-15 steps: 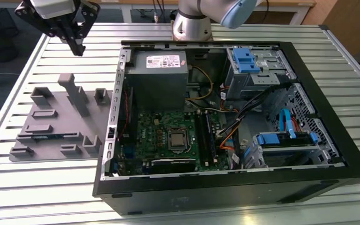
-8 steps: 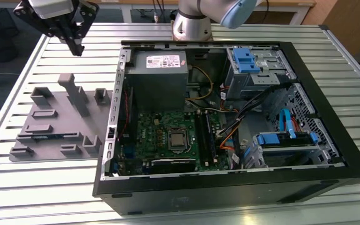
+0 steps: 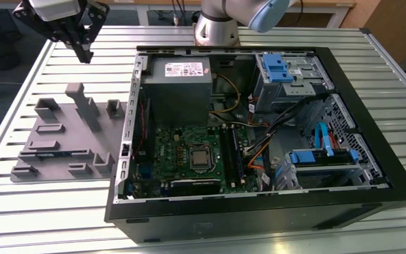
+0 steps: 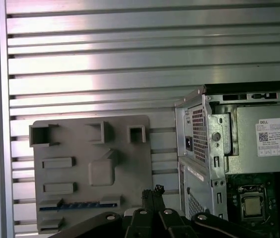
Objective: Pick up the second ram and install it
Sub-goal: 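Reach for the second ram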
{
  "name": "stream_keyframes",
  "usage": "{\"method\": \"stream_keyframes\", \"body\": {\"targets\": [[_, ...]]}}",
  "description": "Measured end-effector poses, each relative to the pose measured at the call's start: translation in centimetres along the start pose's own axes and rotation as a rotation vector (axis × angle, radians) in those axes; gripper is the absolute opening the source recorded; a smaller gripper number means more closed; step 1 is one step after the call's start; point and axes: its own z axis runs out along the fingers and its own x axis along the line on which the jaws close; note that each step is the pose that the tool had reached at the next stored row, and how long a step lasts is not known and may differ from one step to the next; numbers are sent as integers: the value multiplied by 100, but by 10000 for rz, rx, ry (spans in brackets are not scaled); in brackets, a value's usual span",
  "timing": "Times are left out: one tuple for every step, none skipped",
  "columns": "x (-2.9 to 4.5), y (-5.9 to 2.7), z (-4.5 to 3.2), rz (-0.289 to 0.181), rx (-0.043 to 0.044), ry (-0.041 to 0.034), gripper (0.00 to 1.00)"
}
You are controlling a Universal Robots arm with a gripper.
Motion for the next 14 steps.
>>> {"method": "stream_keyframes", "body": {"targets": [[7, -1, 0, 0, 0, -1, 11], [17, -1, 0, 0, 0, 0, 11], [32, -3, -1, 0, 0, -1, 11], [48, -4, -1, 0, 0, 0, 11], [65, -7, -2, 0, 0, 0, 11], [80, -10, -2, 0, 0, 0, 11], [94, -16, -2, 0, 0, -1, 11], [106, -22, -3, 0, 0, 0, 11], [118, -31, -3, -1, 0, 0, 11], [129, -41, -3, -2, 0, 0, 11], [141, -51, -4, -2, 0, 0, 11], [153, -61, -5, -1, 0, 0, 11], [166, -73, -5, 0, 0, 0, 11], [179, -84, -6, 0, 0, 0, 11]]}}
